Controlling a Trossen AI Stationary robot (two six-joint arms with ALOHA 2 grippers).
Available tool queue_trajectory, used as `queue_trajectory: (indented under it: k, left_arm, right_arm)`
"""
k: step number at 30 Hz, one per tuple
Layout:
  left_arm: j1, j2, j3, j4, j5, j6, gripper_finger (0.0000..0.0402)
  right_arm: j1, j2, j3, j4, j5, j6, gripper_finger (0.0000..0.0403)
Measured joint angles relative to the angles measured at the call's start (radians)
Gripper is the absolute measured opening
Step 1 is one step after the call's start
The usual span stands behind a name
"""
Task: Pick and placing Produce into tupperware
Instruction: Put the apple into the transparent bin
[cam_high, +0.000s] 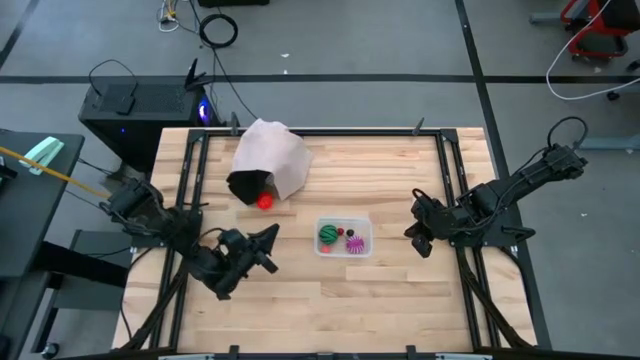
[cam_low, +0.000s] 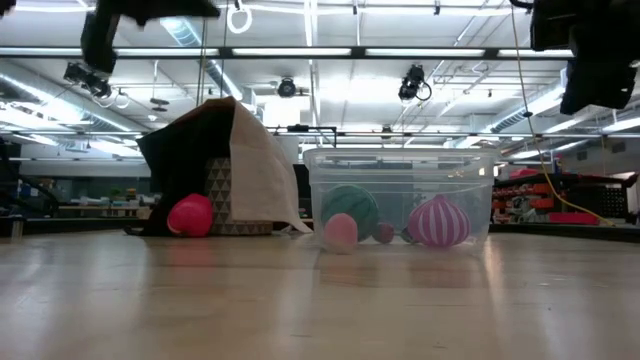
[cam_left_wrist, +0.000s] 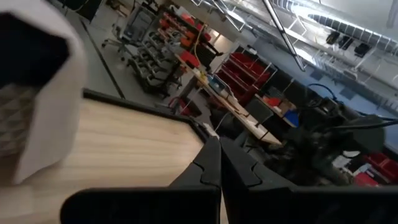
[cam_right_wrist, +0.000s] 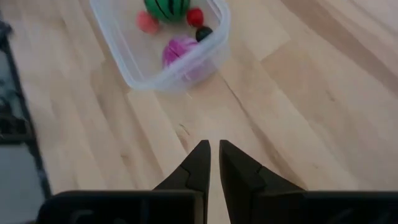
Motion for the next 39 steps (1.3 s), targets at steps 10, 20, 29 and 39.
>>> queue_trajectory:
  k: [10,20,29,39]
  left_arm:
    - [0.005,-0.181,-0.3,0.003,0.001,-0.101,0.0]
    - [-0.017,-0.417,-0.405,0.001,-0.003,0.201,0.0]
    - [-0.082,-0.544,-0.407,0.002,-0.001,0.384,0.0]
    - [0.085,-0.596,-0.405,-0.273,0.707,-0.045,0.0]
  right_arm:
    - [0.0,0.0,0.0,0.176,0.03,0.061,0.0041]
    - [-0.027,0.0,0.0,0.253,0.086,0.125,0.0041]
    - [-0.089,0.0,0.0,0.296,0.101,0.122,0.0041]
    - [-0.11,0.0,0.0,0.336,0.097,0.109,0.0041]
